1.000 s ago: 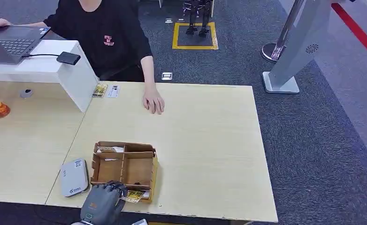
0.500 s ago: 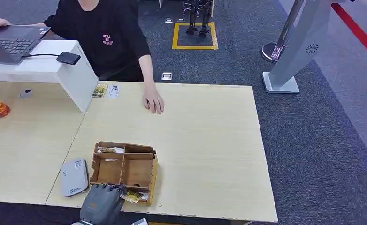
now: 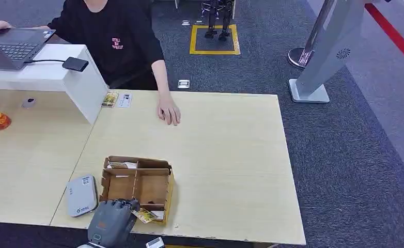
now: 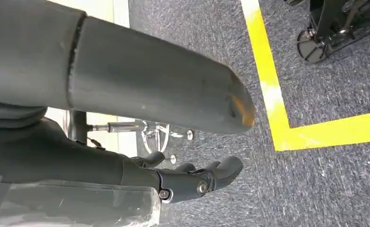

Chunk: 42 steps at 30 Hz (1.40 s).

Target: Pass the card to the sensor for recognition and then transmit it.

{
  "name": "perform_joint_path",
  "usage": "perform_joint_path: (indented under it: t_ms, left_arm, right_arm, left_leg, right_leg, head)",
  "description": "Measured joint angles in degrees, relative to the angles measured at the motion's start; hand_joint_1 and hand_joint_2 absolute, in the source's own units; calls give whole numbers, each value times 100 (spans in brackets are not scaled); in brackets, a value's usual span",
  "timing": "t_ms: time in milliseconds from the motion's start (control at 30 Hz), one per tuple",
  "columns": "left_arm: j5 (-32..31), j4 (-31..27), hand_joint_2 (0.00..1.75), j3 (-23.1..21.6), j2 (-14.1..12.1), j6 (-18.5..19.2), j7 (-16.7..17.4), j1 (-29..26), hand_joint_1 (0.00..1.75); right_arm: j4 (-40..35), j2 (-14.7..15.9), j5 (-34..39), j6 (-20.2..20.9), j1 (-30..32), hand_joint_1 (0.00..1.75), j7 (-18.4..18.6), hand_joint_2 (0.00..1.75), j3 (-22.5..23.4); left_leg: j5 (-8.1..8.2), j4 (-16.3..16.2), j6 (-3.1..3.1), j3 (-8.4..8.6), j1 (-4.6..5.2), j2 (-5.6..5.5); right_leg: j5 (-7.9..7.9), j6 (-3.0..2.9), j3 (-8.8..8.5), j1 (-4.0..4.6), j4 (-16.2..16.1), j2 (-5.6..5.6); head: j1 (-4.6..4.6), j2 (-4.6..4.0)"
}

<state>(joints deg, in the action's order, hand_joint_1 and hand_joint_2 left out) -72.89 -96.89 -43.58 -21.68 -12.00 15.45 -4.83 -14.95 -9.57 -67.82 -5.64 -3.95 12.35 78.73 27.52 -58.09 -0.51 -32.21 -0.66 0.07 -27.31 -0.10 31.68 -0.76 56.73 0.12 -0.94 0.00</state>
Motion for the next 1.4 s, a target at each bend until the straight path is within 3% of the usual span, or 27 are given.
perform_joint_path:
  t_ms: [100, 267, 500, 933, 1100, 1400]
  left_arm:
    - [-114, -125, 175, 42, 2, -302, 116, -103, 175]
    - [-199, -572, 175, 155, -24, -865, 226, -248, 175]
    - [164, -819, 175, 527, -4, -1119, -232, -193, 175]
    - [88, -1274, 175, 1396, 144, -2100, -313, -382, 175]
    - [44, -1349, 175, 1937, 230, -2267, -275, -427, 175]
    - [389, -1349, 175, 2895, 310, -2144, -282, -323, 175]
  right_arm:
    - [-66, -94, -39, 173, 30, 0, -149, 0, 0]
    - [-793, -590, -31, 522, 138, 0, -43, 0, 2]
    - [-534, -415, 59, 22, 92, 0, -24, 0, 61]
    - [-302, -330, -42, -57, 81, 0, -37, 0, 90]
    - [-278, -319, -103, -55, 80, 0, -37, 0, 90]
    - [-238, -256, -225, -24, 78, 0, -28, 0, 26]
  left_leg:
    - [0, 0, 0, 1, -2, 2]
    - [0, 2, 0, 0, -3, -2]
    - [0, -1, 0, -1, 0, 0]
    - [0, -5, 0, -3, -3, -1]
    - [0, -5, 0, -3, -2, -1]
    - [-1, -5, 1, -2, -2, -1]
  right_leg:
    - [0, 0, 1, 0, 0, 2]
    - [-2, -2, 2, 0, 0, -2]
    - [0, 1, -1, 0, 1, -1]
    - [3, 5, -1, 1, 0, -2]
    - [3, 5, -1, 1, 0, -2]
    - [3, 5, -1, 1, 0, -2]
  head:
    - [2, 0]
    - [0, 0]
    - [-7, 0]
    - [-2, 0]
    - [-2, 0]
    - [-2, 0]
